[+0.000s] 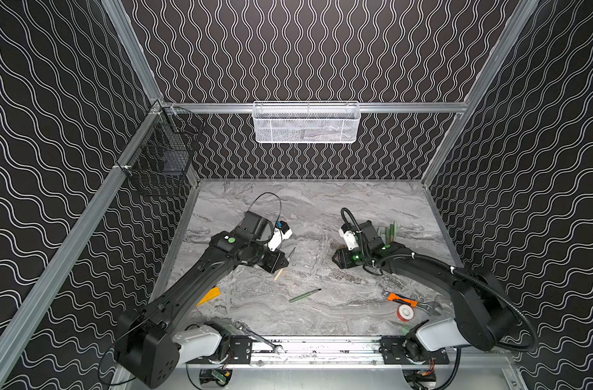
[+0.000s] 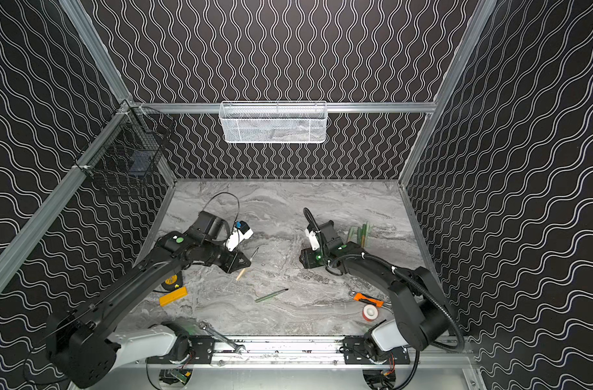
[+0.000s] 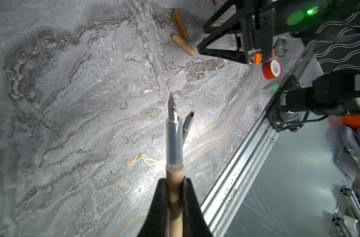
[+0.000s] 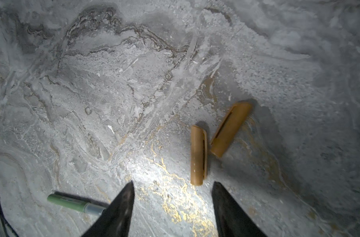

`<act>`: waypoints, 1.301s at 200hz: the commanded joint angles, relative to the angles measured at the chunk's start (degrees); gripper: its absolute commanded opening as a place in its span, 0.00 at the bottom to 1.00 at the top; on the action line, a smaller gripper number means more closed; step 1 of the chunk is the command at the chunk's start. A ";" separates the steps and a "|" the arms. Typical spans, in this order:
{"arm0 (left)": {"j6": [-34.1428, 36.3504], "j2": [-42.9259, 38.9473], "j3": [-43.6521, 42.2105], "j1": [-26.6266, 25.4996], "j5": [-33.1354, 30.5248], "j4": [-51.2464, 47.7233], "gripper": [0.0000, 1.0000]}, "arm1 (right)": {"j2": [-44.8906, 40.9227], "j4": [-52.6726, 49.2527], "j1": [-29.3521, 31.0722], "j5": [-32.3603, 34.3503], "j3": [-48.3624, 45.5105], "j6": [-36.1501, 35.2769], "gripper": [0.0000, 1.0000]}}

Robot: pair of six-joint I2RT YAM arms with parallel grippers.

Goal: Insert the pens into the pen caps
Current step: 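Lift the tan pen with the left gripper while right lowers onto a tan cap, then raise the pen upright with left while right grasps and lifts the tan cap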

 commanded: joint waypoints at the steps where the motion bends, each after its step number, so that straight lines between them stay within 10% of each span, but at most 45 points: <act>1: 1.03 -1.70 -0.86 0.87 6.19 1.49 0.00 | 2.21 -1.58 0.83 1.32 2.03 0.44 0.59; 260: -3.89 -2.30 -7.57 3.14 16.98 15.61 0.02 | 17.05 -12.49 9.10 19.40 14.40 3.94 0.18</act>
